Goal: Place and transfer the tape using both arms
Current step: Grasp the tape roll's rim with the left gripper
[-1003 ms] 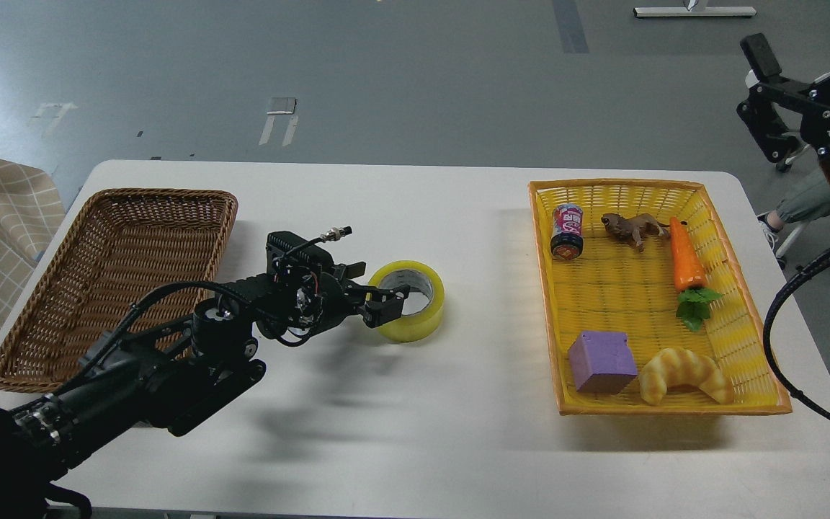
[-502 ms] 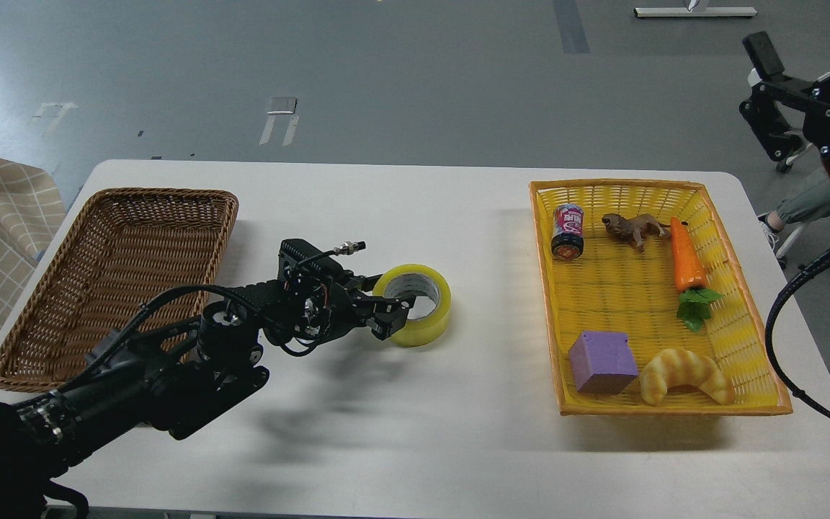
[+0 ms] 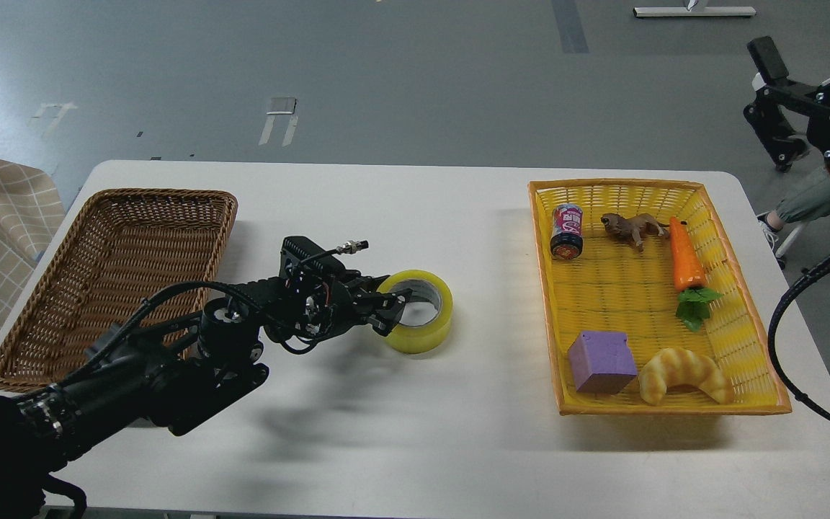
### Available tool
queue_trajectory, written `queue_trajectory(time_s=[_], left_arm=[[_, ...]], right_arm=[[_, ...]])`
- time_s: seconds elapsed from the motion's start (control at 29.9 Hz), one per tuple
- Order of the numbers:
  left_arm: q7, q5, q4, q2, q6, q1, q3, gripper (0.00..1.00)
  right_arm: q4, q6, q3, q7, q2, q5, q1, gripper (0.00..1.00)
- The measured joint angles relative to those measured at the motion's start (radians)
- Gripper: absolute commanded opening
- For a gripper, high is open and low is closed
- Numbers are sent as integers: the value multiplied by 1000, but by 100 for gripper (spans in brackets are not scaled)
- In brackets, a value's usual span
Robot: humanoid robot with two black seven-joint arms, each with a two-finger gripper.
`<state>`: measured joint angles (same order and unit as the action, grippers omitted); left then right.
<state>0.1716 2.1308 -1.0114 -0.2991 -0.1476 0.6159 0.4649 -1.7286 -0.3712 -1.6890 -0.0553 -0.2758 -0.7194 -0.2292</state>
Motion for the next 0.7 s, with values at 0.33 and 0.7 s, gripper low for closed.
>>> queue_trajectory(time_s=[0.33, 0.7], left_arm=[[4, -1, 2, -12, 6, 6, -3, 0], [-1, -4, 2, -13, 6, 27, -2, 0]], right_arm=[[0, 1, -7, -1, -2, 1, -1, 100], [1, 3, -12, 0, 3, 0, -1, 100]])
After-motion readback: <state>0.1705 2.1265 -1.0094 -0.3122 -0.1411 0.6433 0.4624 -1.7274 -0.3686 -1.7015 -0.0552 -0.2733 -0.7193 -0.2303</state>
